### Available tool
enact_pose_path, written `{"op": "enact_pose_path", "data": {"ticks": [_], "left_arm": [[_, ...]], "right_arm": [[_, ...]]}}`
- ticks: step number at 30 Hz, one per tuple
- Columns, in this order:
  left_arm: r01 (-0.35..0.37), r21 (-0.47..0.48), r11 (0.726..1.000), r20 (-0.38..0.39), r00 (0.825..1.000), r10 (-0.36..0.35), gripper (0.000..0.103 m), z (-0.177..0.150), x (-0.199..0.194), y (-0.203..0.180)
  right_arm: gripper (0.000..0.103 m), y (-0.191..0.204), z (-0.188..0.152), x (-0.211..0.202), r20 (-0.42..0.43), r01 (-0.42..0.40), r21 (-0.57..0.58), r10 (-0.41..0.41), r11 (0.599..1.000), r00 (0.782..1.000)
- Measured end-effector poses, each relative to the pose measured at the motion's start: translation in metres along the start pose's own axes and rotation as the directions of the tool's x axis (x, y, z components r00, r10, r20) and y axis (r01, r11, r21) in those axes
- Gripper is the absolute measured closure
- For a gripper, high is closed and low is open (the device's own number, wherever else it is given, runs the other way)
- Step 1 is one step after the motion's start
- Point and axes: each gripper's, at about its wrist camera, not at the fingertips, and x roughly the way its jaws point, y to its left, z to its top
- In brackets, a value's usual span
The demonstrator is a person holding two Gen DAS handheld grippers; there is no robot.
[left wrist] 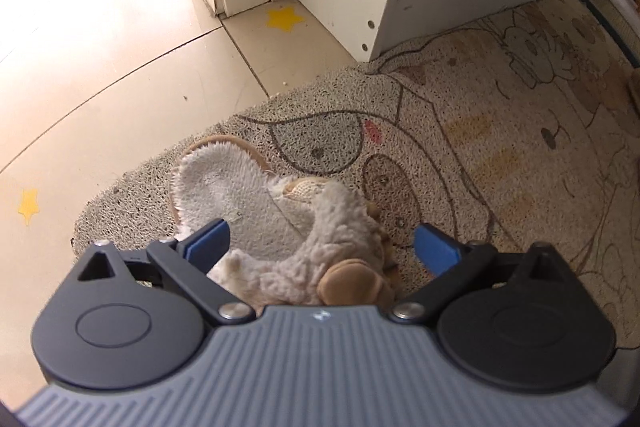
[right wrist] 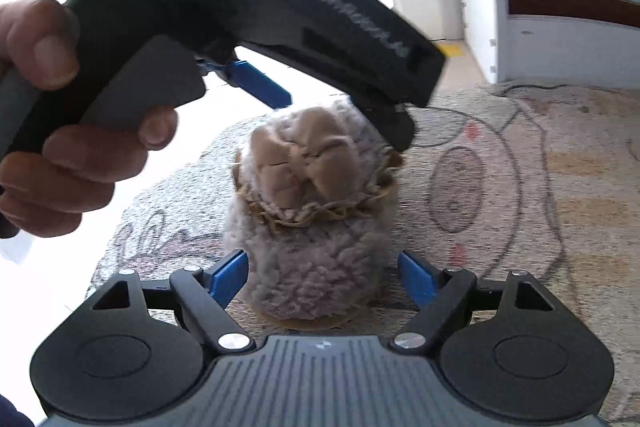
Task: Organize scattered shoes
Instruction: 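Lower the bow slipper onto the mat by the shelf and open the left tool, then move both tools back toward the slipper pile by the blue door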
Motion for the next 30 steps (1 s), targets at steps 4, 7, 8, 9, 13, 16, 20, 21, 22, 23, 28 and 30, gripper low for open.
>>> {"op": "enact_pose_path", "data": {"ticks": [4,7,8,9,13,16,20,21,22,23,28,30], "left_arm": [[0.010,0.012,1.000,-0.001,1.000,-0.010,0.002,0.001,0.006,-0.011],[0.015,0.022,1.000,0.005,1.000,-0.015,0.002,0.003,0.008,-0.023],[0.017,0.022,1.000,0.007,1.000,-0.017,0.002,0.004,0.007,-0.025],[0.018,0.024,1.000,0.009,1.000,-0.018,0.002,0.005,0.007,-0.026],[0.019,0.049,0.999,0.042,0.999,-0.021,0.002,0.011,0.004,-0.040],[0.020,0.059,0.998,0.067,0.997,-0.024,0.002,0.016,0.001,-0.049],[0.045,0.087,0.995,0.085,0.995,-0.053,0.000,0.020,-0.001,-0.064],[0.056,0.096,0.994,0.089,0.994,-0.065,0.000,0.022,-0.002,-0.069],[0.062,0.100,0.993,0.091,0.993,-0.072,0.000,0.023,-0.002,-0.072],[0.069,0.101,0.992,0.093,0.993,-0.079,0.000,0.024,-0.001,-0.075],[0.127,0.114,0.985,0.094,0.986,-0.138,0.000,0.029,0.000,-0.098],[0.144,0.123,0.982,0.091,0.984,-0.155,0.000,0.029,0.002,-0.107]], "right_arm": [[0.016,-0.015,-0.002,-0.008,0.005,0.044,0.030,-0.044,0.999,0.999],[0.014,-0.027,-0.005,-0.014,0.009,0.075,0.057,-0.075,0.996,0.997],[0.013,-0.030,-0.006,-0.018,0.011,0.089,0.067,-0.090,0.994,0.996],[0.013,-0.032,-0.007,-0.019,0.014,0.100,0.076,-0.101,0.992,0.995],[0.012,-0.035,-0.007,-0.035,0.020,0.138,0.106,-0.141,0.985,0.990],[0.010,-0.040,-0.008,-0.046,0.020,0.164,0.109,-0.167,0.980,0.986],[0.007,-0.045,-0.011,-0.066,0.029,0.220,0.117,-0.225,0.968,0.974],[0.006,-0.049,-0.013,-0.074,0.032,0.247,0.130,-0.253,0.960,0.967],[0.006,-0.052,-0.015,-0.081,0.032,0.267,0.142,-0.274,0.953,0.961],[0.006,-0.055,-0.016,-0.084,0.032,0.279,0.148,-0.286,0.949,0.958],[0.004,-0.073,-0.021,-0.106,0.020,0.376,0.169,-0.384,0.911,0.923],[0.004,-0.077,-0.024,-0.120,0.011,0.408,0.175,-0.416,0.896,0.909]]}}
